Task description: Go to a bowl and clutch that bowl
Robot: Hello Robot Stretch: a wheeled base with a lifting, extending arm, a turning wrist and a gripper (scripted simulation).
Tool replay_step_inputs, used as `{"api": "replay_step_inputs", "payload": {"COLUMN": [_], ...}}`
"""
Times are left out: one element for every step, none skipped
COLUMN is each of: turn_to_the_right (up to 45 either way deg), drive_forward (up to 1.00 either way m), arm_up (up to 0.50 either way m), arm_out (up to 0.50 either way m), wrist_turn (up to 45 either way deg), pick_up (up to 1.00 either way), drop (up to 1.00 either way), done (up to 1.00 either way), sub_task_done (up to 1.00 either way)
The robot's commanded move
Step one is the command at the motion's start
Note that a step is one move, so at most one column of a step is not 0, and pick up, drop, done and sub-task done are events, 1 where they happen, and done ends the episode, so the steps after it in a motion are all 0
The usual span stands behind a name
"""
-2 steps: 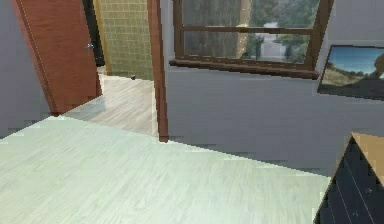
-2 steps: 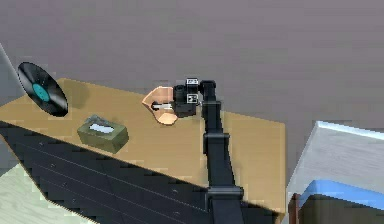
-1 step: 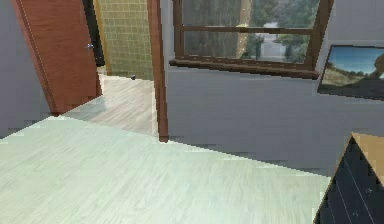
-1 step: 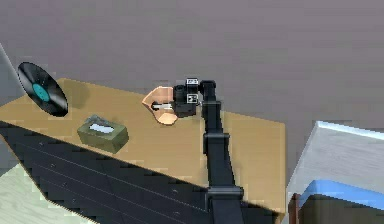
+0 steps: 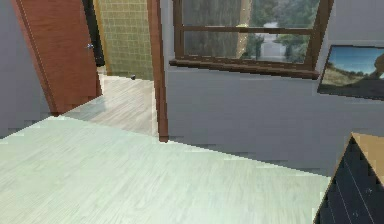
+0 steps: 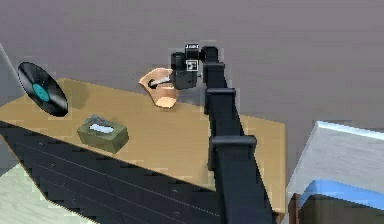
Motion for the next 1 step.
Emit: {"api": "replay_step_inputs", "payload": {"turn_to_the_right": [0.0], "drive_forward": [0.0], "arm_up": [0.0], "arm_out": [0.0], "wrist_turn": [0.0], "pick_up": [0.0], "drop": [0.0], "done": [1.0], "sub_task_done": [0.0]}}
